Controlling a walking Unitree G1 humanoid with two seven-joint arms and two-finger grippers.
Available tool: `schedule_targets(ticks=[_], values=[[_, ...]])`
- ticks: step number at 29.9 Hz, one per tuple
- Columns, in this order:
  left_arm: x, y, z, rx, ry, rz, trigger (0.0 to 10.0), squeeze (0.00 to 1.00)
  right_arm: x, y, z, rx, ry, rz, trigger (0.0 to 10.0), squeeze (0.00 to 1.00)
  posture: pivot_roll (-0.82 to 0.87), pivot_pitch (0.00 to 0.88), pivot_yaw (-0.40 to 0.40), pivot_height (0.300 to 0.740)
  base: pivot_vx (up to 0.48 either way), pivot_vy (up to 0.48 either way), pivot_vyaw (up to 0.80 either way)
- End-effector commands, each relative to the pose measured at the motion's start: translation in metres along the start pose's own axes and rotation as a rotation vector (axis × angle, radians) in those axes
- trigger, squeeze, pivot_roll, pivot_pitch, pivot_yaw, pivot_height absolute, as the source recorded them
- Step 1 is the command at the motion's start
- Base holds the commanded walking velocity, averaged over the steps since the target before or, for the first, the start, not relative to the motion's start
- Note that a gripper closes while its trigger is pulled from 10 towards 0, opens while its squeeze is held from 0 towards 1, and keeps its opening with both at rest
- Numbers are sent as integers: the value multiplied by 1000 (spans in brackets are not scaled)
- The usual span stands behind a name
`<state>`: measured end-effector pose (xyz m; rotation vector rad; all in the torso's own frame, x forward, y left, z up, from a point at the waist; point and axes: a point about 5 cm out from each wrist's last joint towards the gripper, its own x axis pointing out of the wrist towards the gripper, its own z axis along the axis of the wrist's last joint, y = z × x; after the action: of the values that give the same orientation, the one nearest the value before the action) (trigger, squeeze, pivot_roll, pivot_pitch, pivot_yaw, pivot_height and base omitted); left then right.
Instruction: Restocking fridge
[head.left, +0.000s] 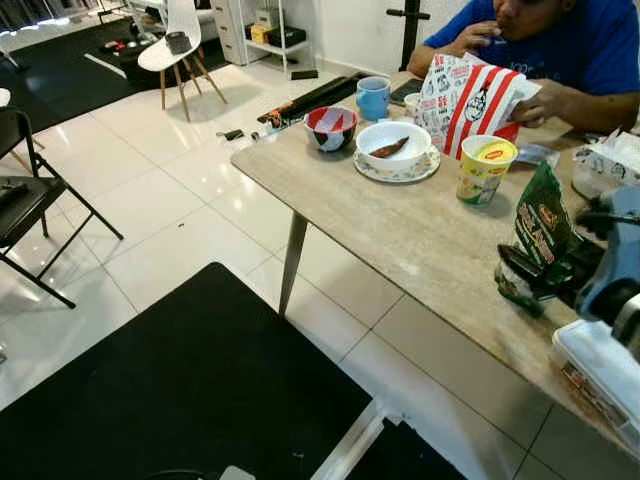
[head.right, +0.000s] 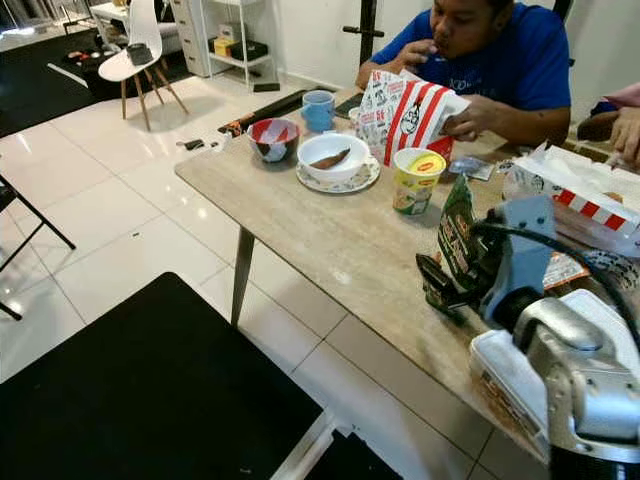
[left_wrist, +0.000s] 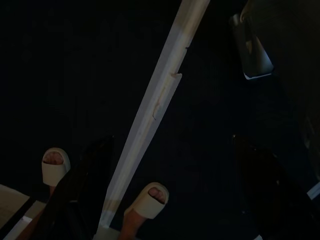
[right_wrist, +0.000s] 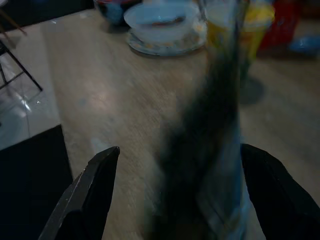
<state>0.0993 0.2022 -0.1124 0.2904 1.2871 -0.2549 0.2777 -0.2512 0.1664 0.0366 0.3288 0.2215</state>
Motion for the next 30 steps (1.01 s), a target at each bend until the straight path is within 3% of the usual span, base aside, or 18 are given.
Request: schedule_targets(ticks=[1, 12, 16, 22, 30], values=[[-1, 6, -3, 16, 16, 11, 10000, 0, 6, -7, -12, 20, -7, -56, 10000, 0, -132, 54, 86, 740, 0, 0, 0], [-1, 6, -3, 16, 14, 9, 10000, 0, 23, -4, -32, 45, -28, -144, 10000, 0, -125, 54, 89, 740, 0, 0, 0], [-1, 7, -2, 15, 12, 9, 10000, 0, 39, 13, -42, 68, -72, -159, 10000, 0, -122, 53, 89, 740, 0, 0, 0], [-1, 7, -1, 17, 11, 8, 10000, 0, 48, 25, -41, 105, -133, -147, 10000, 0, -120, 51, 91, 740, 0, 0, 0], [-1, 8, -1, 16, 9, 11, 10000, 0, 62, 35, -45, 52, -132, -189, 10000, 0, -109, 51, 97, 740, 0, 0, 0]])
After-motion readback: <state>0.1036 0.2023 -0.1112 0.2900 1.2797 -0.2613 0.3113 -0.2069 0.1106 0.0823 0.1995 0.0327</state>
